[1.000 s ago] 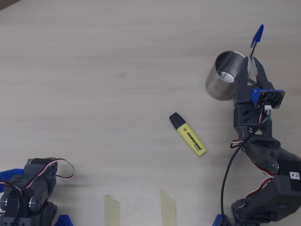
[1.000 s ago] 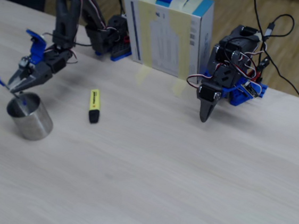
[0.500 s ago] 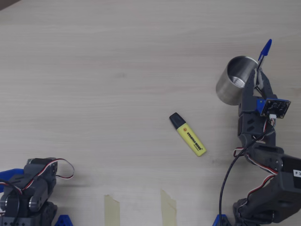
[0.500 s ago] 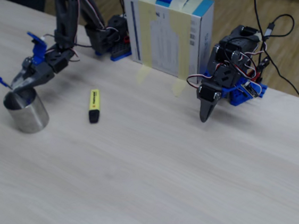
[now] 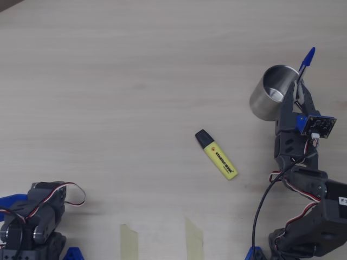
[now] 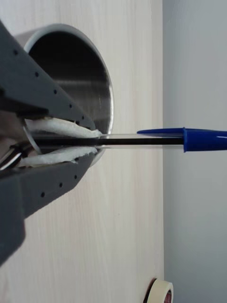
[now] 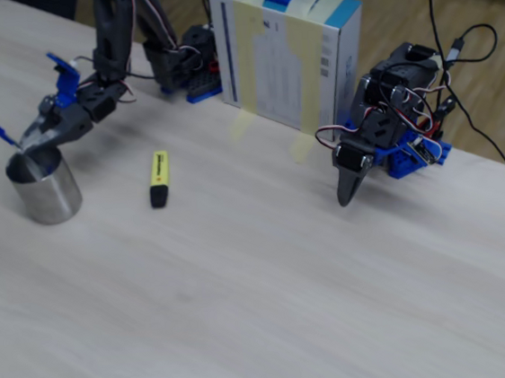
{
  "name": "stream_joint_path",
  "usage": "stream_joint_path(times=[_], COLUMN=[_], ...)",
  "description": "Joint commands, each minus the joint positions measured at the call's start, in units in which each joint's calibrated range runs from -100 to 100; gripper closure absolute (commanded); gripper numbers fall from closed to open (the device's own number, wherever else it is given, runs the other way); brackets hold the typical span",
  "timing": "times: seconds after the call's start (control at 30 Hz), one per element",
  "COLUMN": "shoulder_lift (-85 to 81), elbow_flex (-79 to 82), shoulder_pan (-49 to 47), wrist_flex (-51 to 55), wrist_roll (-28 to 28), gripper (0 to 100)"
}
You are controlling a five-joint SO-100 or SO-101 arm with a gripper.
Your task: Grab the blue pen and put it in the silver cup.
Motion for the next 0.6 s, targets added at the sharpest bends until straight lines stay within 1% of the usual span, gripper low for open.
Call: stream_joint_path(times=[0.0, 0.1, 0.57], shoulder_lift=[-2.0, -3.2, -10.5], elbow_flex=[1.8, 2.8, 2.9], shoulder_pan=[-0.2, -0.4, -0.5], wrist_flex=[0.7, 0.7, 0.8], wrist_roll=[0.1, 0.1, -0.4], gripper=[95, 90, 90])
